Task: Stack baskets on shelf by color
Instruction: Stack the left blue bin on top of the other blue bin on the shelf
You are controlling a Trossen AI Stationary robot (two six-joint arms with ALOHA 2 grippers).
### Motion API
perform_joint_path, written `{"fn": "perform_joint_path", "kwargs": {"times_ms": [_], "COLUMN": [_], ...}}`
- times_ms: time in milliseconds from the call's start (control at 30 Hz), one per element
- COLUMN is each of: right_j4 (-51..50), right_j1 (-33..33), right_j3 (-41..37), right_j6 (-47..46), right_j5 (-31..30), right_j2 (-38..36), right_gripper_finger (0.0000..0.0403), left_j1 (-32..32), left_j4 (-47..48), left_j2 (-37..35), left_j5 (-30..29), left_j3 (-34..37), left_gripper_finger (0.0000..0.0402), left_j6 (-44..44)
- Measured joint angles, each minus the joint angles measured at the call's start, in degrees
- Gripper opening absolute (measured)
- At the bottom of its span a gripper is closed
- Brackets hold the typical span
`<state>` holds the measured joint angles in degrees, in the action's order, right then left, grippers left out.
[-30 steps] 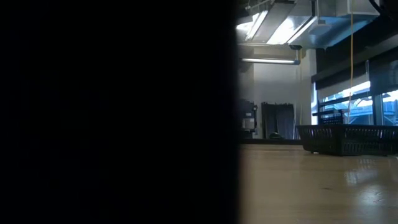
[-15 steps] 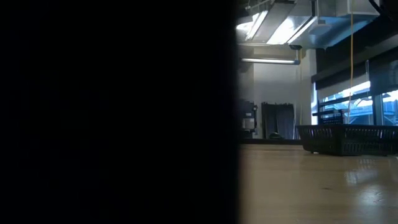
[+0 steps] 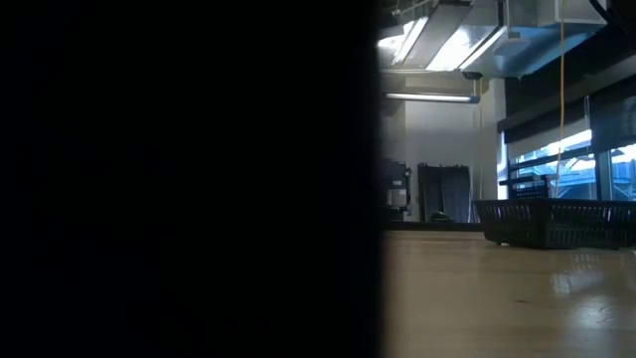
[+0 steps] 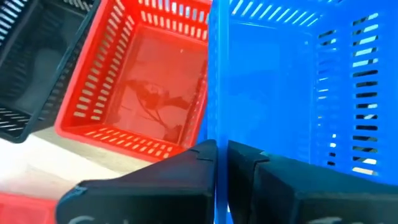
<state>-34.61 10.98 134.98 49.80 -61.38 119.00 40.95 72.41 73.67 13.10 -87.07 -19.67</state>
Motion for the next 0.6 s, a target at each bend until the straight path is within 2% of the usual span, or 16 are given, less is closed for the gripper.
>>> {"fn": "perform_joint_path", "kwargs": {"times_ms": [133,333,600], "right_j4": [0.0,0.0,0.0], "right_j1": [0.0,0.0,0.0], "right_j3": [0.0,0.0,0.0], "right_j6": [0.0,0.0,0.0], "right_j5": [0.0,0.0,0.0], "right_j2": [0.0,0.0,0.0], "right_gripper_finger": [0.0099,0.0099,0.0099], "left_j1": [0.9,0.8,0.8], "left_j4": [-0.2,-1.0,-1.0], "left_j2": [0.3,1.6,1.7], "left_j5": [-0.2,-6.0,-6.1], "left_j3": [0.0,0.0,0.0], "left_gripper_finger": [0.0013,0.0024,0.0027], "left_j6": [4.3,7.4,8.6]}}
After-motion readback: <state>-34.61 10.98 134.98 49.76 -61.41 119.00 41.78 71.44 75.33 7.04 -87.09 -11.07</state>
